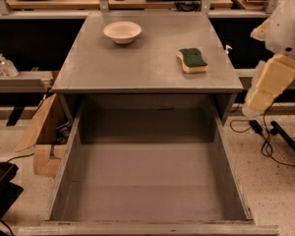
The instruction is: Place sponge into top drawer
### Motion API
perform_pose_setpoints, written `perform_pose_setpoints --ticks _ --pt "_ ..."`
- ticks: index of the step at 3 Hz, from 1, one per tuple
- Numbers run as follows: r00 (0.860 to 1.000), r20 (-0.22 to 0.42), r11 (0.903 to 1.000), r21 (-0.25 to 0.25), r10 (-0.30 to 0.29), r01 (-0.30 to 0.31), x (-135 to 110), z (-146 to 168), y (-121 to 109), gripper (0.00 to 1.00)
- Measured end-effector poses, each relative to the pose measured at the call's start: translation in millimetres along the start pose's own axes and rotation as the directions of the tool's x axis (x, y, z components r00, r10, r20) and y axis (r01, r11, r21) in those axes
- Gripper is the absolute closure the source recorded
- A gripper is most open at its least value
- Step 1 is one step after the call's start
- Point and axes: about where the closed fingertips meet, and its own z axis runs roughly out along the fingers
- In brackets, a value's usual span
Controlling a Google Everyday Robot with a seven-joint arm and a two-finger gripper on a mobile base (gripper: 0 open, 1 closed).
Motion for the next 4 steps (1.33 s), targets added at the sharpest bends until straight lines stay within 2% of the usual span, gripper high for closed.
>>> perform_pose_setpoints --ticks 1,2,3,4 --pt "0.992 0.049 0.9927 0.015 0.119 -0.120 -9.0 22.8 -52.3 0.00" --pt "0.944 0.095 0.9483 -0.013 0.317 -0.317 -14.3 50.2 -108.6 0.00" --pt "0.855 0.111 0.8619 -0.055 0.507 -0.504 -23.2 81.0 -151.5 0.00" --pt "0.737 0.080 0.7407 -0.041 0.671 -0.671 -36.3 108.7 -189.3 0.00"
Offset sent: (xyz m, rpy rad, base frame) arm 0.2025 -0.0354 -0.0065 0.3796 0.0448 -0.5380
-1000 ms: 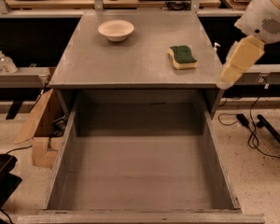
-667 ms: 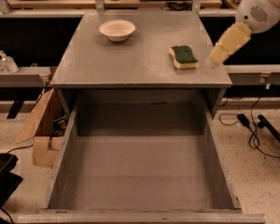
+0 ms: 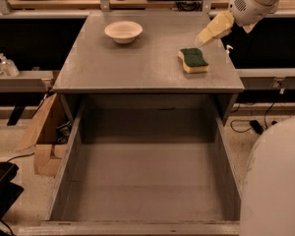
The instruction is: Place sponge into top drawer
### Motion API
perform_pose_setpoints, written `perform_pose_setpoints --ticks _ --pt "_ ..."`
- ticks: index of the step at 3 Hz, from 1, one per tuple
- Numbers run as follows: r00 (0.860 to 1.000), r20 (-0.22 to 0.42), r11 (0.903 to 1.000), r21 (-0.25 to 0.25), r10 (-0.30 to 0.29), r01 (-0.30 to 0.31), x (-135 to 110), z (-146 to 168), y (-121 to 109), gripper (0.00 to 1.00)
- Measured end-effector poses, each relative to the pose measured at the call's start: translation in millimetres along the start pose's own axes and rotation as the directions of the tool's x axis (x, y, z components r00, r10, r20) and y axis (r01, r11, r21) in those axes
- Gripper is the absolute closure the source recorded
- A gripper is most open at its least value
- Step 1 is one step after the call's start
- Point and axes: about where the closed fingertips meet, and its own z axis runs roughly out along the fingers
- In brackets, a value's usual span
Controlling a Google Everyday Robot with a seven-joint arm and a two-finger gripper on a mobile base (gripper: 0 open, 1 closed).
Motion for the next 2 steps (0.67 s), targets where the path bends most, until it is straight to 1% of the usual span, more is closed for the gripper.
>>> perform_pose_setpoints --ticks 1,2 --pt "1.000 0.006 1.0000 -0.003 0.002 -0.002 -0.7 -0.2 0.7 0.00" --pt "1.000 -0.003 0.9983 0.058 0.012 -0.012 -20.3 18.2 -2.8 0.00"
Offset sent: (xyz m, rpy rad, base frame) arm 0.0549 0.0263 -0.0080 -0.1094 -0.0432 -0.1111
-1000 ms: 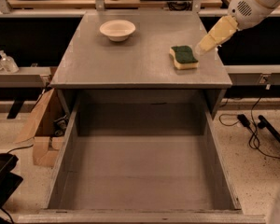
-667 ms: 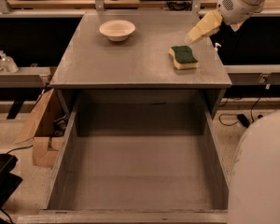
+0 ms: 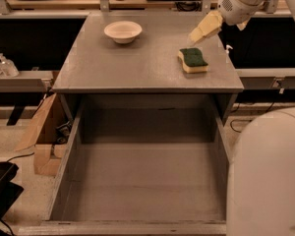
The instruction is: Place sponge into top drawer
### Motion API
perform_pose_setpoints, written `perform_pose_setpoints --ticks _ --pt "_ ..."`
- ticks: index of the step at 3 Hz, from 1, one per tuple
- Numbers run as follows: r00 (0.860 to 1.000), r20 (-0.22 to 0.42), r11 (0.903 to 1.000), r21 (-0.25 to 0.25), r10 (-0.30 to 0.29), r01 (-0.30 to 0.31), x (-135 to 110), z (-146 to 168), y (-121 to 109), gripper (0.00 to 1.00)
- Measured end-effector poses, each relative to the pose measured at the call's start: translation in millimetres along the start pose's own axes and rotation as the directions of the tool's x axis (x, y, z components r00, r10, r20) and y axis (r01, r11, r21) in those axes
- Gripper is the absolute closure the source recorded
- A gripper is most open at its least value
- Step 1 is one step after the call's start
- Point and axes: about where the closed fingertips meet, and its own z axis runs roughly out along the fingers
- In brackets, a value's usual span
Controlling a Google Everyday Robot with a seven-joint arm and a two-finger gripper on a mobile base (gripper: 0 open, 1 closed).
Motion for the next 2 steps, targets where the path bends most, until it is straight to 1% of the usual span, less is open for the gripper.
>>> perform_pose_setpoints --ticks 1,2 --pt "1.000 -0.016 0.9921 0.124 0.022 -0.020 -32.8 34.4 -8.1 0.00" --pt "0.999 -0.041 0.9817 0.189 0.030 -0.022 -45.5 56.4 -12.6 0.00"
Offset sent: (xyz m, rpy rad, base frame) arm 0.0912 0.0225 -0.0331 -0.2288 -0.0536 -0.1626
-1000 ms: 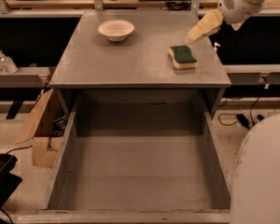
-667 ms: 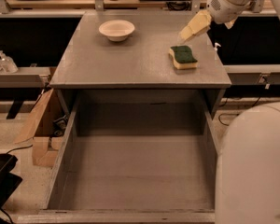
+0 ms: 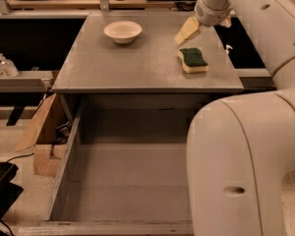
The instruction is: Place sponge into top drawer
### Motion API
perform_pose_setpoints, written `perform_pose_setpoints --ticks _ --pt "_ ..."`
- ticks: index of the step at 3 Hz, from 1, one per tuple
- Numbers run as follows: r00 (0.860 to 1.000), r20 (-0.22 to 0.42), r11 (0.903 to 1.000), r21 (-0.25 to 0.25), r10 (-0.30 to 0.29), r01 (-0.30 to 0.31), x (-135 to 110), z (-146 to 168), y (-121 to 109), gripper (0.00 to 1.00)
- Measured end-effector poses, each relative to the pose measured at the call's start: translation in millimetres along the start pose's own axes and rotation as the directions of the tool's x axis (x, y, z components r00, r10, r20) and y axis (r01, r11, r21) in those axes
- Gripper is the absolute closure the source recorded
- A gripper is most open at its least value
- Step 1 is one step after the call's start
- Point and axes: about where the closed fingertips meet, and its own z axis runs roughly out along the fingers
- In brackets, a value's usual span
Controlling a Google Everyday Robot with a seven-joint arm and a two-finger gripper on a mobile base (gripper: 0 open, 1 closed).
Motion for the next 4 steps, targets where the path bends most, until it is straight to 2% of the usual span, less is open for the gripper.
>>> perform_pose_setpoints --ticks 1,2,3,4 --pt "0.998 -0.062 0.9998 0.001 0.022 -0.022 5.5 29.1 6.4 0.00" --pt "0.986 -0.151 0.9955 -0.059 0.064 -0.074 25.4 65.3 20.3 0.02" --pt "0.977 -0.197 0.9874 -0.114 0.086 -0.110 36.3 81.1 32.1 0.24" --pt "0.976 -0.201 0.9815 -0.155 0.081 -0.113 36.3 84.1 41.5 0.46"
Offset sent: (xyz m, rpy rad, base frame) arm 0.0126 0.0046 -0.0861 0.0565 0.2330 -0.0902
